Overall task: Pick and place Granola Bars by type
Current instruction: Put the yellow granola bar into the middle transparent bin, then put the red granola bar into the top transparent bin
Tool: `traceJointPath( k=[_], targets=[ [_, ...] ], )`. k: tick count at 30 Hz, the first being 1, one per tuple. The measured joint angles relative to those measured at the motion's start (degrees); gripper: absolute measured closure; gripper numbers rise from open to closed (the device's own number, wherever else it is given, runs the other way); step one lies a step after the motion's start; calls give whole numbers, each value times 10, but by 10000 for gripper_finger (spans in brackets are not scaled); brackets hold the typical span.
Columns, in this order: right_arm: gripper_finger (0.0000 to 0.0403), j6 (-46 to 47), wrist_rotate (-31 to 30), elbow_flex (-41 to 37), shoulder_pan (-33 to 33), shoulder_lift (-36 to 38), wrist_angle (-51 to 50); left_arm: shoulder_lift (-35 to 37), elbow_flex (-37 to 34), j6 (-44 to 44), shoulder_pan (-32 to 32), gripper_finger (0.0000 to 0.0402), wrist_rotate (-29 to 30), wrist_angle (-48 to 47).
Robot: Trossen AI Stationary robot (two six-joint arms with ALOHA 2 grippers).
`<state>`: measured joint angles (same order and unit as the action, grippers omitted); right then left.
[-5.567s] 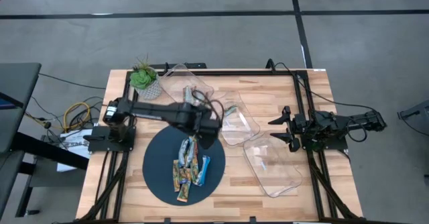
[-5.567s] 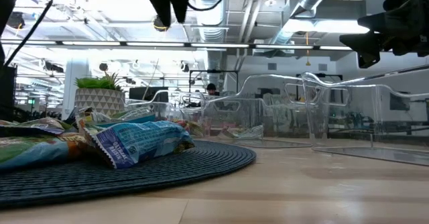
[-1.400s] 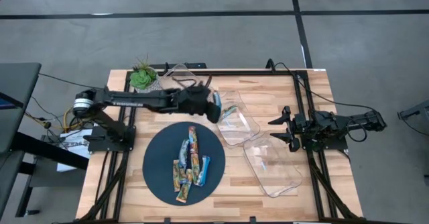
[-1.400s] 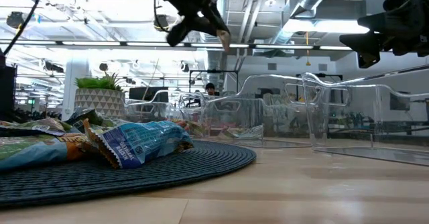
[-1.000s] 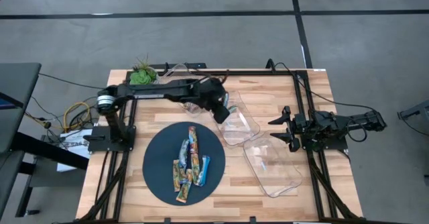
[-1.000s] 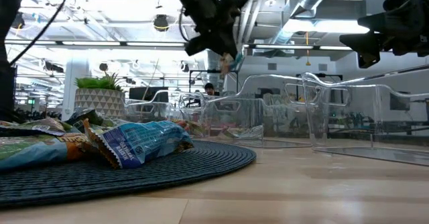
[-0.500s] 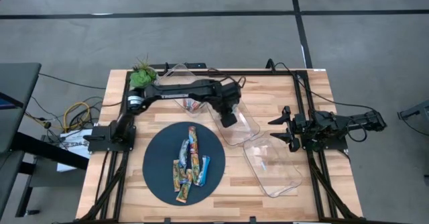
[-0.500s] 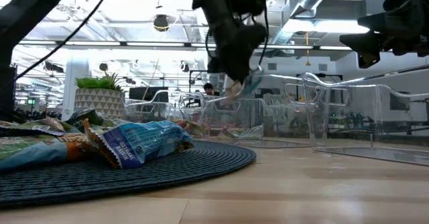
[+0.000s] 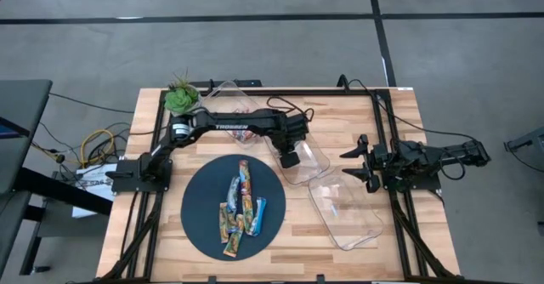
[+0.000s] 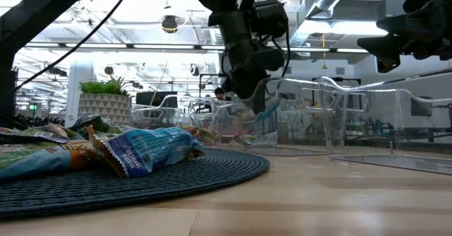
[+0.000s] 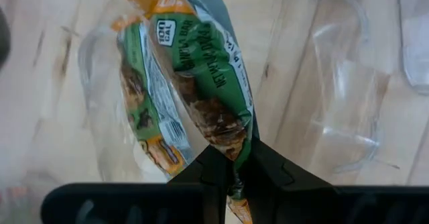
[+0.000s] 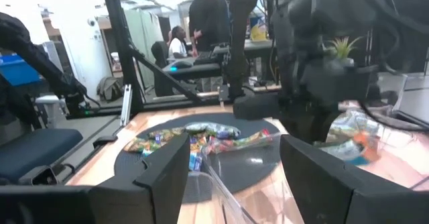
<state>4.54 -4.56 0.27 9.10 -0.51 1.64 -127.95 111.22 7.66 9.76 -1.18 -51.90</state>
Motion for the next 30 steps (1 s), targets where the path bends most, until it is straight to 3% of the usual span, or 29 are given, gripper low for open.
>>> traceJointPath(
  k=[8,21,30],
  targets=[
    [179,0,0,0,0,0,1,1,0,-30,0,368,15,4],
    [179,0,0,0,0,0,1,1,0,-30,-3,279,1,4],
    [179,0,0,0,0,0,1,27,0,-23,-4,274,2,-1]
  ],
)
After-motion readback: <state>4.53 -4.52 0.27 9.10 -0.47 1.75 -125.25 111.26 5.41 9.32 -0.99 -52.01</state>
